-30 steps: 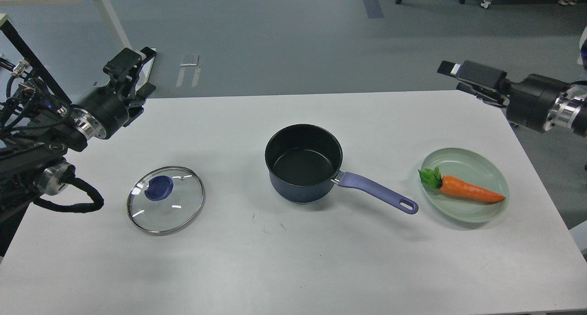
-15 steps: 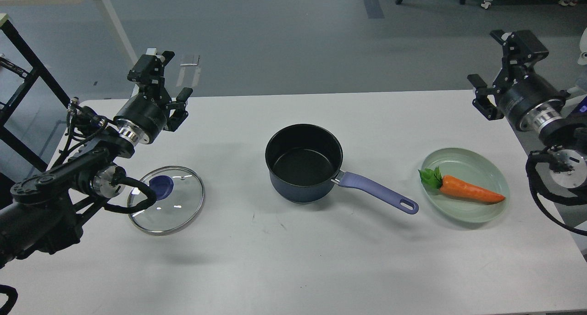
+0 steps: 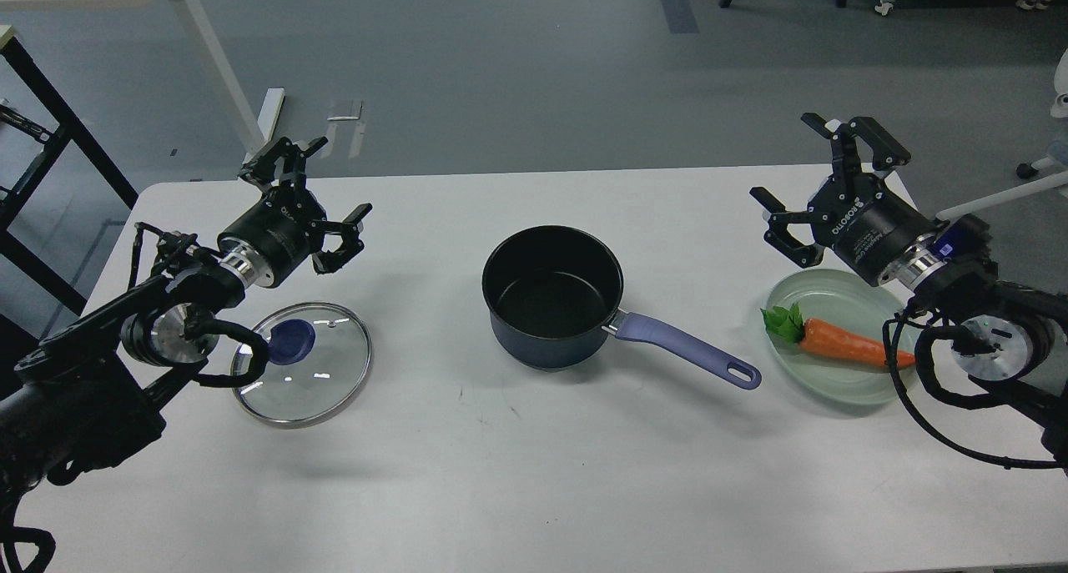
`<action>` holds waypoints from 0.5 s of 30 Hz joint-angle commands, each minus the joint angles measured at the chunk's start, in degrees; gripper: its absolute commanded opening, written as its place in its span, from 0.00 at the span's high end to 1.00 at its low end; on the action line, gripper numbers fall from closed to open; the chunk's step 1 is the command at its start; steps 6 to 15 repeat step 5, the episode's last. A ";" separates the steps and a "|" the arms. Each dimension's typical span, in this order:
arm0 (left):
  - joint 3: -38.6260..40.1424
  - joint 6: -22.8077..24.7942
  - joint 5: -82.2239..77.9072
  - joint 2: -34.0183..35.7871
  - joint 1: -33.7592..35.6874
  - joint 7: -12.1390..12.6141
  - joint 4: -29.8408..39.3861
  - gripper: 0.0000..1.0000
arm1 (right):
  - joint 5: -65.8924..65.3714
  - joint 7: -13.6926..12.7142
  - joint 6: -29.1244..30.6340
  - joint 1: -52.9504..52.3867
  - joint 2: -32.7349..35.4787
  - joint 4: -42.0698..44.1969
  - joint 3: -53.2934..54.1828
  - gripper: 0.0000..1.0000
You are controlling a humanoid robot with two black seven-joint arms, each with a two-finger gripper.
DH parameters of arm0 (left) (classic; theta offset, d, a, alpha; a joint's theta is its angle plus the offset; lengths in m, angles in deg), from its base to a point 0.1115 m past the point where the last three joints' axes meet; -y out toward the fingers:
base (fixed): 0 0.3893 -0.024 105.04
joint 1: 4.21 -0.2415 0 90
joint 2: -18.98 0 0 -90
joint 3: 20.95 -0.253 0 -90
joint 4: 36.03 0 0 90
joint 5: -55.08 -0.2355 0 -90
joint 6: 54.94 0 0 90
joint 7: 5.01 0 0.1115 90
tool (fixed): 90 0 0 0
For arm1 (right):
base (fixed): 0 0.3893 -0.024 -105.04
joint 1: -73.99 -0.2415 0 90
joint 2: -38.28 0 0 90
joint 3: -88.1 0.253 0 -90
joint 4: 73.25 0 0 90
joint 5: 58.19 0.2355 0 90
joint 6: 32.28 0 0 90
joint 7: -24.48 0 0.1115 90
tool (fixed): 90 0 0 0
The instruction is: Open pot lid
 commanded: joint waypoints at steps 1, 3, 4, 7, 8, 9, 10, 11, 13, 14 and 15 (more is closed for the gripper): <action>0.04 0.94 -0.17 -0.01 -0.04 -3.79 -0.34 0.00 | -1.52 0.00 0.28 0.16 0.19 -0.02 0.13 0.00; 0.04 0.94 -0.26 -0.01 -0.04 -4.14 -0.34 0.00 | -1.52 0.00 0.28 0.60 0.27 -0.10 0.49 0.00; 0.04 0.94 -0.26 -0.01 -0.04 -4.15 -0.34 0.00 | -1.60 0.00 0.28 0.95 0.27 -0.28 0.49 0.00; 0.12 0.77 -0.26 0.08 -0.04 -4.23 -0.34 0.00 | -1.87 0.00 0.37 1.13 0.27 -0.54 0.57 0.00; 0.12 0.77 -0.26 0.08 -0.04 -4.23 -0.34 0.00 | -1.87 0.00 0.37 1.13 0.27 -0.54 0.57 0.00; 0.12 0.77 -0.26 0.08 -0.04 -4.23 -0.34 0.00 | -1.87 0.00 0.37 1.13 0.27 -0.54 0.57 0.00; 0.12 0.77 -0.26 0.08 -0.04 -4.23 -0.34 0.00 | -1.87 0.00 0.37 1.13 0.27 -0.54 0.57 0.00; 0.12 0.77 -0.26 0.08 -0.04 -4.23 -0.34 0.00 | -1.87 0.00 0.37 1.13 0.27 -0.54 0.57 0.00; 0.12 0.77 -0.26 0.08 -0.04 -4.23 -0.34 0.00 | -1.87 0.00 0.37 1.13 0.27 -0.54 0.57 0.00; 0.12 0.77 -0.26 0.08 -0.04 -4.23 -0.34 0.00 | -1.87 0.00 0.37 1.13 0.27 -0.54 0.57 0.00; 0.12 0.77 -0.26 0.08 -0.04 -4.23 -0.34 0.00 | -1.87 0.00 0.37 1.13 0.27 -0.54 0.57 0.00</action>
